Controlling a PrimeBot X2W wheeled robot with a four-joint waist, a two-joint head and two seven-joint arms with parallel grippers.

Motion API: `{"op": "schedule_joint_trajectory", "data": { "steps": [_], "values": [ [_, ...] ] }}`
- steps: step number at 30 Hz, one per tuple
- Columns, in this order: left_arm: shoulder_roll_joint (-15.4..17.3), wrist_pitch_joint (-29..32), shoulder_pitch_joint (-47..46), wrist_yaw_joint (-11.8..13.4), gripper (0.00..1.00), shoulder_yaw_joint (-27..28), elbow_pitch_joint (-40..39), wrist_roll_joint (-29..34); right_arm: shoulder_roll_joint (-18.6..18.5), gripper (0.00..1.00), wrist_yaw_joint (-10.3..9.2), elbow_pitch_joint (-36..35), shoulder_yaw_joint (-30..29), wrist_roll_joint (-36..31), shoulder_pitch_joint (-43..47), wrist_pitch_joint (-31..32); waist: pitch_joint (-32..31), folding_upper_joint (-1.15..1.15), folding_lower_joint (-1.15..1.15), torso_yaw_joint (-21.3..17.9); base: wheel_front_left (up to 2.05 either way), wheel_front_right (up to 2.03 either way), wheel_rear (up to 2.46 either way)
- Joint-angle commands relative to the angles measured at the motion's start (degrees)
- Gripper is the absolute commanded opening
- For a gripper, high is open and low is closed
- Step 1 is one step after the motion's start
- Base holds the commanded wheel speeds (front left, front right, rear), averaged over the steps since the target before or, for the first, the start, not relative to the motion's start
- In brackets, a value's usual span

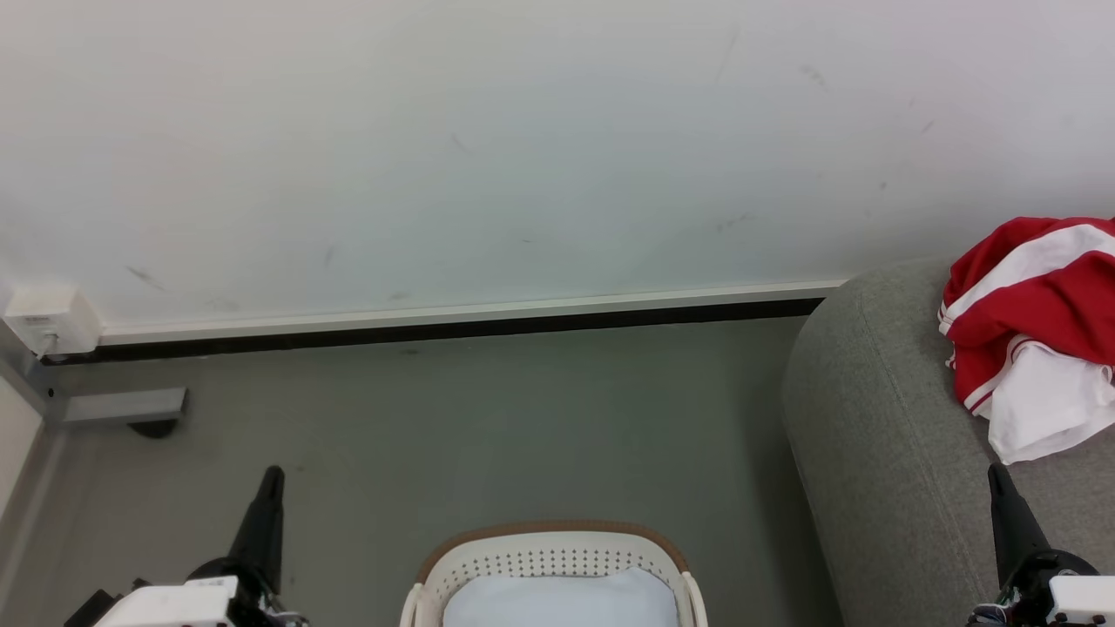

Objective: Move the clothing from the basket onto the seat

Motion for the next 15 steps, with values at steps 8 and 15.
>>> {"op": "schedule_joint_trajectory", "data": {
  "steps": [8,15],
  "values": [
    [0.42,0.23,-0.51,-0.28,0.00,0.08,-0.14,-0.77,-0.40,0.00,-0.14,-0.33,-0.23,0.03,-0.68,0.21,0.00,0.00,0.00,0.00,0.00,0.00,0.00],
    [0.42,0.23,-0.51,-0.27,0.00,0.08,-0.14,-0.77,-0.39,0.00,-0.14,-0.33,-0.24,0.03,-0.68,0.21,0.00,0.00,0.00,0.00,0.00,0.00,0.00]
  ]
}}
